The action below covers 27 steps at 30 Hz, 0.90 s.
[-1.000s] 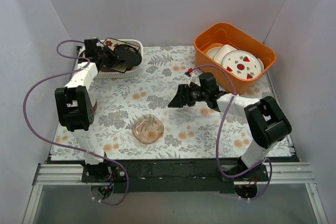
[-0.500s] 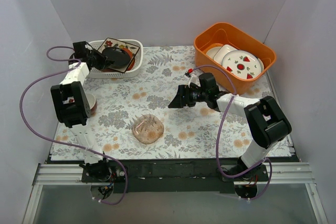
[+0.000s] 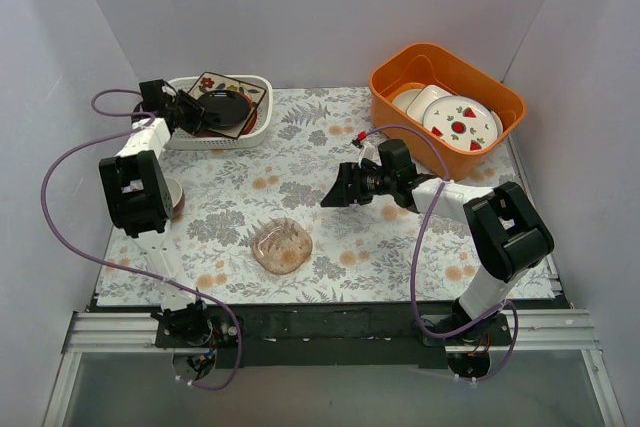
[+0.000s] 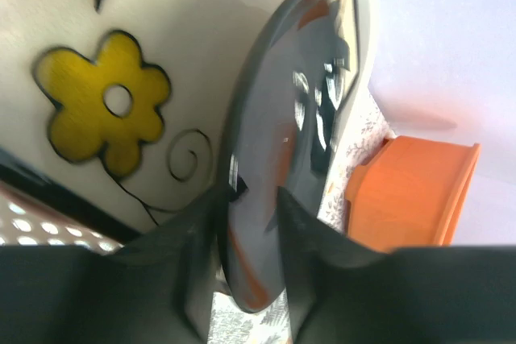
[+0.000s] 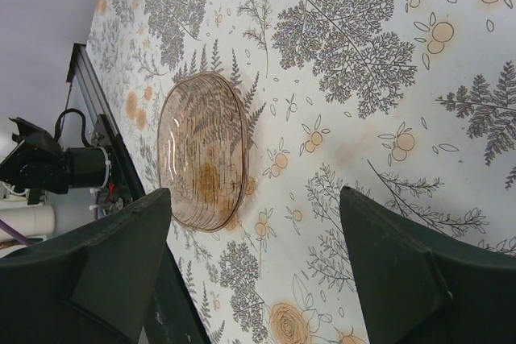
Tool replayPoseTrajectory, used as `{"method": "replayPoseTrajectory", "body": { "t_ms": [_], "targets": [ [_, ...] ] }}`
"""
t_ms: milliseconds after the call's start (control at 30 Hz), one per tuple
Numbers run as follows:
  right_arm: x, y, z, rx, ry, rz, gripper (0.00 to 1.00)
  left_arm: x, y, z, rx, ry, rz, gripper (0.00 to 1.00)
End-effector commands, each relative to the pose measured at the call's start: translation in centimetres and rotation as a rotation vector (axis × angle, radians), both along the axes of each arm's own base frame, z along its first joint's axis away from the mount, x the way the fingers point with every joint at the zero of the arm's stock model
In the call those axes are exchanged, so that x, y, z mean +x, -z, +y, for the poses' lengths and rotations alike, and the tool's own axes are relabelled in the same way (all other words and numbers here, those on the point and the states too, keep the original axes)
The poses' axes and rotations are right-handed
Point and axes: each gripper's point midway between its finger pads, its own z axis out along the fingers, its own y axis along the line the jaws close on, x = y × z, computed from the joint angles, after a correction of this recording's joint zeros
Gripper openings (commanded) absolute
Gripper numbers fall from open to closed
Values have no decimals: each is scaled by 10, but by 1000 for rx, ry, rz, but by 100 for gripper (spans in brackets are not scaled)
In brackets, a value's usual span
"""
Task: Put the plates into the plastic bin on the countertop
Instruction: Place the plate in the plastic bin.
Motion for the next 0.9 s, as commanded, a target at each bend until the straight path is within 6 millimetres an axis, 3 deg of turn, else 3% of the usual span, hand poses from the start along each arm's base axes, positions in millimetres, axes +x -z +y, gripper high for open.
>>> {"method": "replayPoseTrajectory", "body": {
  "t_ms": [0, 167, 333, 633, 867],
  "targets": [
    [10, -15, 4, 24, -11, -55, 91, 8, -17, 3, 2, 15, -51, 39],
    [10, -16, 5, 25, -13, -56, 91, 11, -32, 11, 44, -10, -82, 67],
    [10, -14, 5, 24, -18, -52, 91, 7, -55, 24, 116, -80, -116, 85],
    [11, -11, 8, 27, -23, -41, 92, -6, -91, 25, 144, -92, -180, 97],
    [10, -10, 8, 21, -27, -31, 92, -19, -88, 14, 123, -45, -181, 98]
  ]
}}
